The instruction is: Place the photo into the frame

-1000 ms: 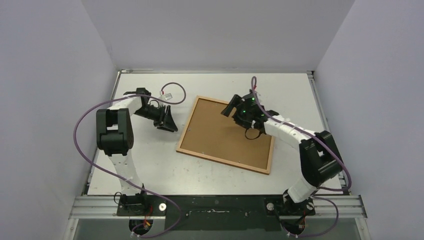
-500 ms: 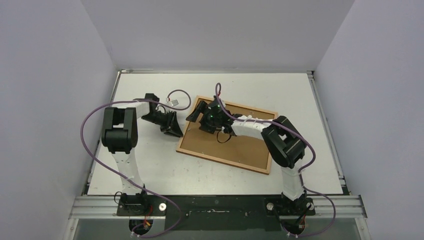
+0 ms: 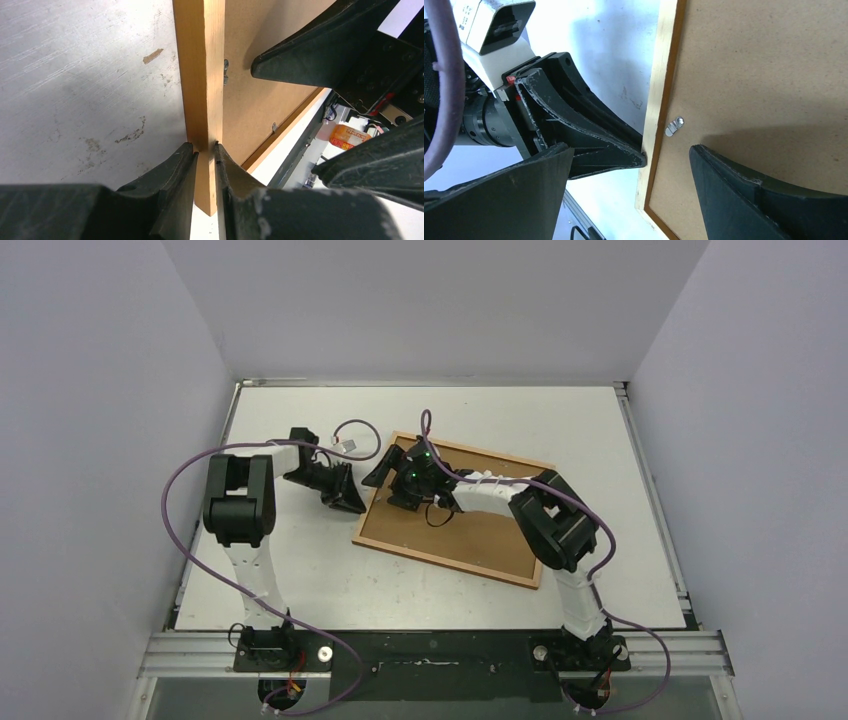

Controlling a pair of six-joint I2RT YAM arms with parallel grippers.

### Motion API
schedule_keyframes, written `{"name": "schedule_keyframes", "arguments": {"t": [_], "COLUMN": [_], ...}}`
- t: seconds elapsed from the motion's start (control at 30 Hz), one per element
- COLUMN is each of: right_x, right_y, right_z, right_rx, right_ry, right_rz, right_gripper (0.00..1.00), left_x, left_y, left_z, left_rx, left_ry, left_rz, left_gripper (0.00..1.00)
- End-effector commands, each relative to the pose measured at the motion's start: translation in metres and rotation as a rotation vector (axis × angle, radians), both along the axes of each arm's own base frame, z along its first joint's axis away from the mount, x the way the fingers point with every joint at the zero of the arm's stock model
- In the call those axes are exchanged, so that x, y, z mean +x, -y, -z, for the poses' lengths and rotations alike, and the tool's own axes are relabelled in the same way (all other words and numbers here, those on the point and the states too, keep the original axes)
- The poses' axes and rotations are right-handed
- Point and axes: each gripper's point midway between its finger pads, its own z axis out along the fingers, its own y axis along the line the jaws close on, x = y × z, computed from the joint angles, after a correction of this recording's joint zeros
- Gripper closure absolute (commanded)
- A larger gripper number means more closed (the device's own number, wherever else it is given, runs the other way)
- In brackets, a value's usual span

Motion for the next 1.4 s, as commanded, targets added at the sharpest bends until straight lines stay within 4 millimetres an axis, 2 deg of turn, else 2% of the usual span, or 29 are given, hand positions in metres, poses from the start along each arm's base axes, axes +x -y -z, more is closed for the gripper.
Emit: {"name": "schedule_keyframes", "arguments": {"t": [0.0, 0.3, 0.5, 0.7, 0.93, 1.2, 1.37], "right_x": [0.005, -0.001, -0.004, 0.002, 0.006, 0.011, 0.014], "right_y": [-0.016, -0.03, -0.03, -0.028, -0.036, -0.04, -0.041], "right_z": [-0.012, -0.004, 0.001, 0.002, 0.003, -0.001, -0.012], "right_rx": [0.04, 0.025, -0.031, -0.068, -0.079, -0.068, -0.061], "right_ry": [0.032, 0.016, 0.012, 0.035, 0.054, 0.071, 0.1], "right_rz": [-0.015, -0.053, -0.044, -0.018, -0.026, -0.028, -0.031], "right_gripper": [0.1, 0.1, 0.1, 0.1, 0.1, 0.1, 0.1], "left_x": [0.003, 0.001, 0.001, 0.001, 0.0, -0.001, -0.001], "left_y": [-0.001, 0.0, 0.0, 0.001, 0.003, 0.004, 0.004], "left_z": [0.007, 0.008, 0.007, 0.006, 0.005, 0.003, 0.003], "left_rx": [0.004, -0.002, -0.007, -0.014, -0.023, -0.03, -0.033], "left_ry": [0.02, 0.012, 0.015, 0.015, 0.009, 0.008, 0.005], "left_rz": [-0.002, -0.001, -0.002, -0.002, 0.0, 0.004, 0.005], "left_gripper": [0.82, 0.83, 0.83, 0.84, 0.84, 0.84, 0.85]}}
